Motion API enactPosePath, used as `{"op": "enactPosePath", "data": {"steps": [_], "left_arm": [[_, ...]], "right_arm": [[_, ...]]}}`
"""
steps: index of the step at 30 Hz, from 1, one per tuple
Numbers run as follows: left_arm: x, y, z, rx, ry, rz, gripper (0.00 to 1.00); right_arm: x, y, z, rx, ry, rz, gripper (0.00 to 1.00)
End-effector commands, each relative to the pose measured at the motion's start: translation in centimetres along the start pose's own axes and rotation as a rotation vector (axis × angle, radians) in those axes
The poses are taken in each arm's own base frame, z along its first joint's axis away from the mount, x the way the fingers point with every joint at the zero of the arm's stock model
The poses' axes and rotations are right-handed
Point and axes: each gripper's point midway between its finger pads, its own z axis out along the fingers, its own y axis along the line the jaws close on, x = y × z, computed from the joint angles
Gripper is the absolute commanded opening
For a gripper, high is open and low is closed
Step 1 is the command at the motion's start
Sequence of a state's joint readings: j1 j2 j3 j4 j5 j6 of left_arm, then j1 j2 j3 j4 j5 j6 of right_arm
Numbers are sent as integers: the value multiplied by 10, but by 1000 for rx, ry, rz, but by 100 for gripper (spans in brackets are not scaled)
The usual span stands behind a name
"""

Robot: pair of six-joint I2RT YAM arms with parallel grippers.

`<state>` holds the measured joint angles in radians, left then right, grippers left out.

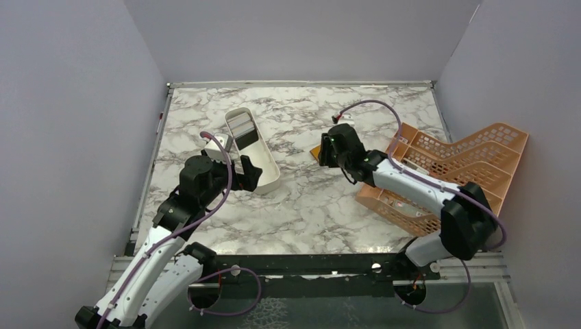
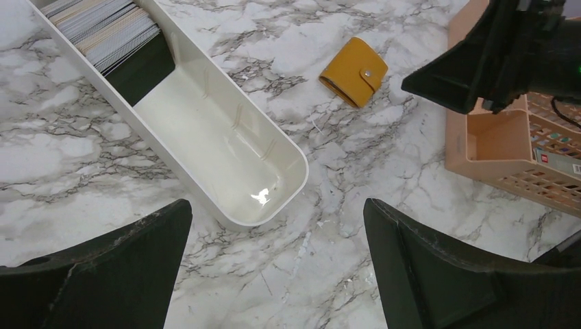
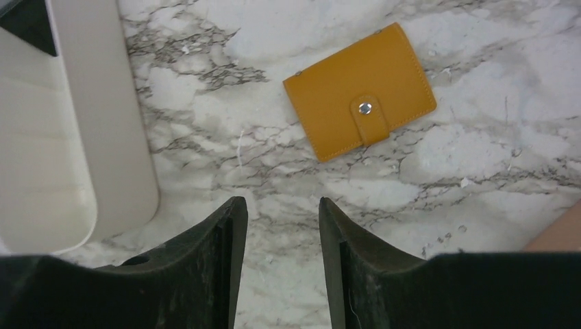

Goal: Put the credit cards into the card holder
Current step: Pick up the card holder from the center of the board.

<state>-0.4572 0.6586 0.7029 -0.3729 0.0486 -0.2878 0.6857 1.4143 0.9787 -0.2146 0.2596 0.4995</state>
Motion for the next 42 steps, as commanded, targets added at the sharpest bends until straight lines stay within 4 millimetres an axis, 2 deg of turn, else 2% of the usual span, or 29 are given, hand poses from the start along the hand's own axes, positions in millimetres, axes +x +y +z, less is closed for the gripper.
{"op": "enactPosePath", "data": {"steps": [1,6,10,17,23,25,27,28,32,37,42], "left_arm": [[0,9,-4,-38,-19,18,99],[-2,10,-6,-46,-33,19,99],[-1,11,-6,-47,-27,22,99],[1,11,-4,-49,-18,27,99],[2,13,-1,-56,-6,33,99],[3,13,-1,-58,-5,35,99],[3,14,-1,-59,-3,35,99],[3,13,-1,-58,-4,37,99],[2,14,-1,-62,-6,33,96],[2,7,0,-33,5,2,88],[4,-6,6,23,46,-42,82]], "right_arm": [[-30,-12,33,120,-97,-120,44],[-15,-20,76,156,-21,-179,42],[-10,-31,98,196,16,-190,45],[0,-55,120,244,63,-188,48],[27,-71,128,289,124,-205,49],[36,-73,127,283,139,-202,47],[41,-74,124,274,147,-201,40],[43,-74,122,271,149,-202,35],[40,-70,107,227,143,-218,4],[30,-54,73,133,112,-257,1],[23,-19,32,-70,94,-314,1]]}}
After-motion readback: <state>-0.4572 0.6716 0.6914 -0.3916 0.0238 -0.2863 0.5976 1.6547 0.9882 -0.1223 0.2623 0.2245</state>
